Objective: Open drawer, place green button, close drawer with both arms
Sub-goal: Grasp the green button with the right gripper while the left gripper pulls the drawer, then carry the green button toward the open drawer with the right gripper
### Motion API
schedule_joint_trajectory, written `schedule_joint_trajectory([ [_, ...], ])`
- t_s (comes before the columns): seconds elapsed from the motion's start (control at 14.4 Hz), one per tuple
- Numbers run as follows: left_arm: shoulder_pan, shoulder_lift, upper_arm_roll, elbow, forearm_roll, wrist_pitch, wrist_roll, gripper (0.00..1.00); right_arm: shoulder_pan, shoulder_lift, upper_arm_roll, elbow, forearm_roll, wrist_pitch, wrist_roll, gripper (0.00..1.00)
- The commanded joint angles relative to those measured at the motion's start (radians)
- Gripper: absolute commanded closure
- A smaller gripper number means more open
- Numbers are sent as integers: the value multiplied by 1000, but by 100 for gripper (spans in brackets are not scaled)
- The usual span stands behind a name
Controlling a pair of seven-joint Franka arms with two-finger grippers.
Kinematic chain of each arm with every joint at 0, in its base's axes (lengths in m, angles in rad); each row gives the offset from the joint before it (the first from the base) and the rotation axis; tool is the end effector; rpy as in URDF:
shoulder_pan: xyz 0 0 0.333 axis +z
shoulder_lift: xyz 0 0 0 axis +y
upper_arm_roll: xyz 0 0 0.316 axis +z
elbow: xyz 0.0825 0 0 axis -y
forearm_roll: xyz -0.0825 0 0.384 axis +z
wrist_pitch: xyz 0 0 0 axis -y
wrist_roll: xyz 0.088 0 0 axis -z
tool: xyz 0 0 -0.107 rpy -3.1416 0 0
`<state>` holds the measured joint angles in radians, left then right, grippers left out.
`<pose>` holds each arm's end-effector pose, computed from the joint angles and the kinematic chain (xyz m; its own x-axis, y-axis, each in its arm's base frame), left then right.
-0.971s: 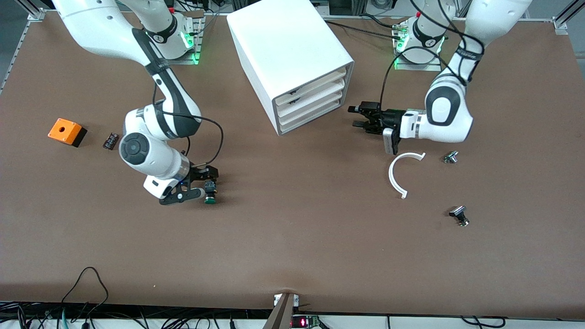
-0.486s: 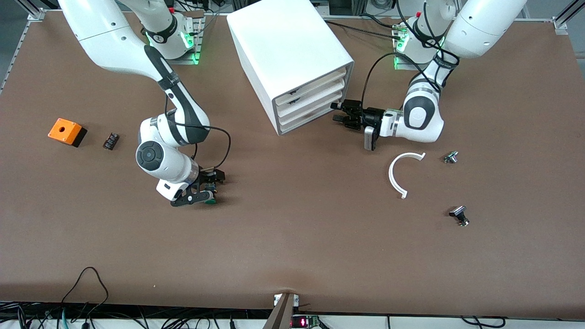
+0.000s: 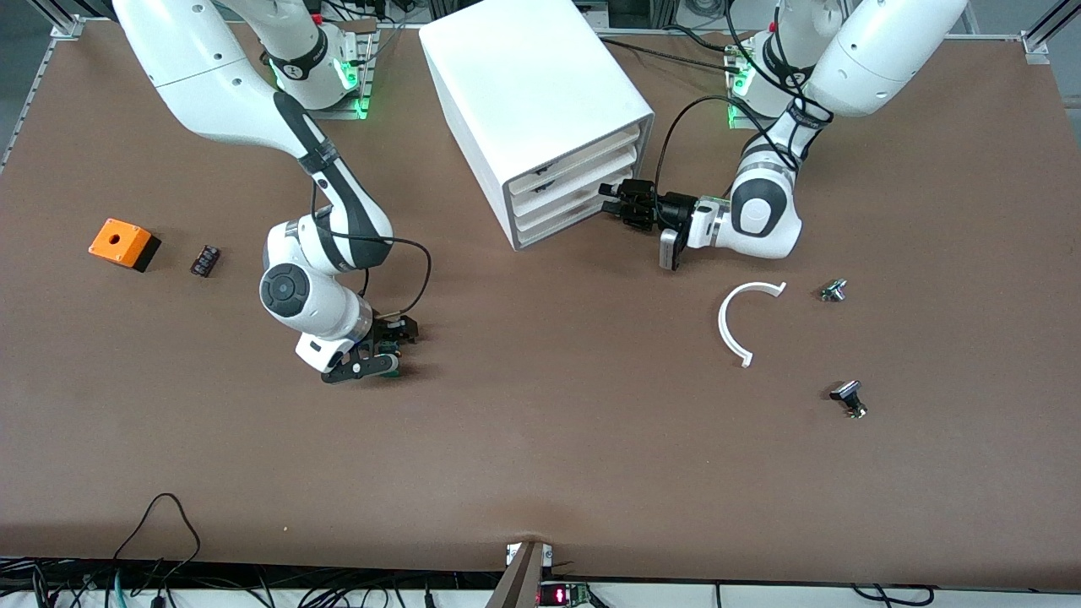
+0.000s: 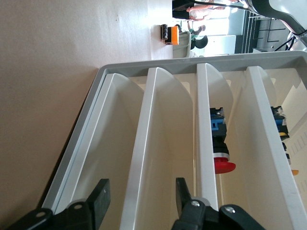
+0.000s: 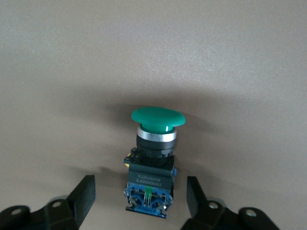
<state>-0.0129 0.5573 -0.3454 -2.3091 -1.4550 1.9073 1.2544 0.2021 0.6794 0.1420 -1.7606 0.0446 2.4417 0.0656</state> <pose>0.3962 -0.2430 0.1228 0.9504 -0.3109 0.0054 -0.0592 -0.1639 0.9847 0.6262 0.2166 0.1840 0.9773 0.2116 -0.0046 0.2096 -0.9707 -0.1176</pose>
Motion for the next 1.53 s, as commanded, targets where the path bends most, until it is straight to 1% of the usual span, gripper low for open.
schedule_joint_trajectory([
  [0.0,2,24,-12,-10,-44,6,56,41,7,3,-7,0,3,11,-16,41],
  [0.07,2,26,-14,-18,-45,6,65,42,8,3,-7,1,3,11,-16,52],
  [0.14,2,26,-18,-24,-45,6,66,47,8,3,-7,3,3,11,-16,64],
  [0.21,2,26,-18,-30,-45,6,66,54,8,3,-7,4,3,11,-16,76],
  [0.28,2,26,-18,-33,-45,4,66,65,8,2,-7,6,3,11,-16,88],
  [0.35,2,26,-18,-33,-45,6,66,80,8,0,-7,9,3,11,-10,98],
  [0.49,4,26,-18,-33,-45,6,65,99,11,-6,-4,36,11,10,-4,100],
  [0.56,7,26,-17,-32,-45,6,63,100,19,-7,-4,64,18,3,-6,100],
  [0.69,16,20,-17,-26,-45,6,45,100,31,-9,-2,116,18,-12,63,100],
  [0.83,21,18,-14,-7,-45,7,10,100,74,-9,-4,171,18,-35,175,100],
  [1.04,22,23,0,46,-36,9,-84,100,147,-8,-5,240,14,-36,368,100],
  [1.18,18,24,38,80,-31,9,-119,100,192,0,-9,277,0,-41,504,100],
  [1.25,17,27,54,98,-10,9,-128,100,209,0,-10,288,-8,-43,564,100],
  [1.39,19,36,98,152,85,7,-189,100,236,2,-10,314,-9,-43,658,100],
  [1.46,19,39,115,171,111,7,-216,100,259,2,-10,328,-9,-43,724,100],
])
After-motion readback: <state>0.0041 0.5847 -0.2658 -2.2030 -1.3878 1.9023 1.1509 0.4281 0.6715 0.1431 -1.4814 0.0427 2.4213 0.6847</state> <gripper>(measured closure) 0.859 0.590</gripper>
